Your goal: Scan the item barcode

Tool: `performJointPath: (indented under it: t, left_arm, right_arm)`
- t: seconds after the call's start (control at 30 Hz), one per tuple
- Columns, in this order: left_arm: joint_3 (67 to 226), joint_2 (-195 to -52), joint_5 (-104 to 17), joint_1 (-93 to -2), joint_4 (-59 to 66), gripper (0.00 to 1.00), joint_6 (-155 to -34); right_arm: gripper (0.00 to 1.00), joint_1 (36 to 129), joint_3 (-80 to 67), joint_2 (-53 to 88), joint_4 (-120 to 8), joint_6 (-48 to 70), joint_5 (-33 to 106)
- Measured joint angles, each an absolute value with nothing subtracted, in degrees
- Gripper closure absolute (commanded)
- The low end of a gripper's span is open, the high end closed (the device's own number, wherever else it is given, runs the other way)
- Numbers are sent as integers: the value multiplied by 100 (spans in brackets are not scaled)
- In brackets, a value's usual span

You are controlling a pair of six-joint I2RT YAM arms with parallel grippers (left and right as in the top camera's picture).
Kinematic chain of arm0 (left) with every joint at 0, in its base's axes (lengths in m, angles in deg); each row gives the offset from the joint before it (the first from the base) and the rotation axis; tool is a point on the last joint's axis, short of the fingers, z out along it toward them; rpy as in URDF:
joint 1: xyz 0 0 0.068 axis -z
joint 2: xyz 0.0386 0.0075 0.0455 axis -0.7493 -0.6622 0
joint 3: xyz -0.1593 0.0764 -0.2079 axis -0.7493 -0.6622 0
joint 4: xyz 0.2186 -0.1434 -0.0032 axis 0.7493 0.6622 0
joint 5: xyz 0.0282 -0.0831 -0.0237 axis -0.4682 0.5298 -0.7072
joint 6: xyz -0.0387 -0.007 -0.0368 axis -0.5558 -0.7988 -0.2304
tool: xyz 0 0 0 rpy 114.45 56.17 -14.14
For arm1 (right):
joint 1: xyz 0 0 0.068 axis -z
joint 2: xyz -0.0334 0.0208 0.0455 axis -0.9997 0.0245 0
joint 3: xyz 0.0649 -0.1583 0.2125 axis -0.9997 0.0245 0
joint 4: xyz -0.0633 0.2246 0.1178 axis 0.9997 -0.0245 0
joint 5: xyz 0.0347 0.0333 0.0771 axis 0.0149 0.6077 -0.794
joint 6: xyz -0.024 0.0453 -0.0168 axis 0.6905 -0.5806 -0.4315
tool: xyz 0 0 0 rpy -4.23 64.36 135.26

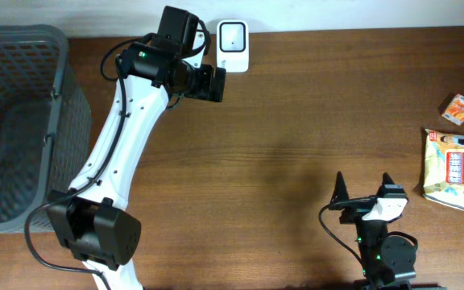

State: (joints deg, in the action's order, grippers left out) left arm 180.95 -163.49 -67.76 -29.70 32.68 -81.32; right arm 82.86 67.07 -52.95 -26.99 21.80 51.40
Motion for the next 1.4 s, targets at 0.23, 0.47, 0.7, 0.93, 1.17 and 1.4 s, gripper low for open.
performJointPath:
  t: [0.23, 0.47, 0.7, 0.93, 1.17, 1.4]
  left_arm:
    - [18095, -16349, -6773, -2970, 3268, 1, -8132]
    - [18095, -16349, -6773, -2970, 3268, 1, -8132]
    - [18095, -16349, -6773, -2970, 3268, 1, -8130]
    - [18095, -16349, -6773, -2970, 3268, 1, -8132]
    - [18095, -16349, -6773, -2970, 3268, 1, -8132]
    - [18095, -16349, -6804, -2970, 3268, 1, -8130]
  right_arm:
    - [2, 8286, 6707, -5295, -2745, 2928, 4766]
    - [2, 8286, 6707, -5295, -2753, 2904, 4725]
    - [2, 8286, 6707, -5295, -2760, 2655, 4707]
    - [1, 8293, 6707, -5295, -2756, 2635, 4705]
    - [2, 8293, 6707, -5295, -2756, 2628, 4705]
    - [2, 8293, 6707, -5295, -2756, 2631, 4705]
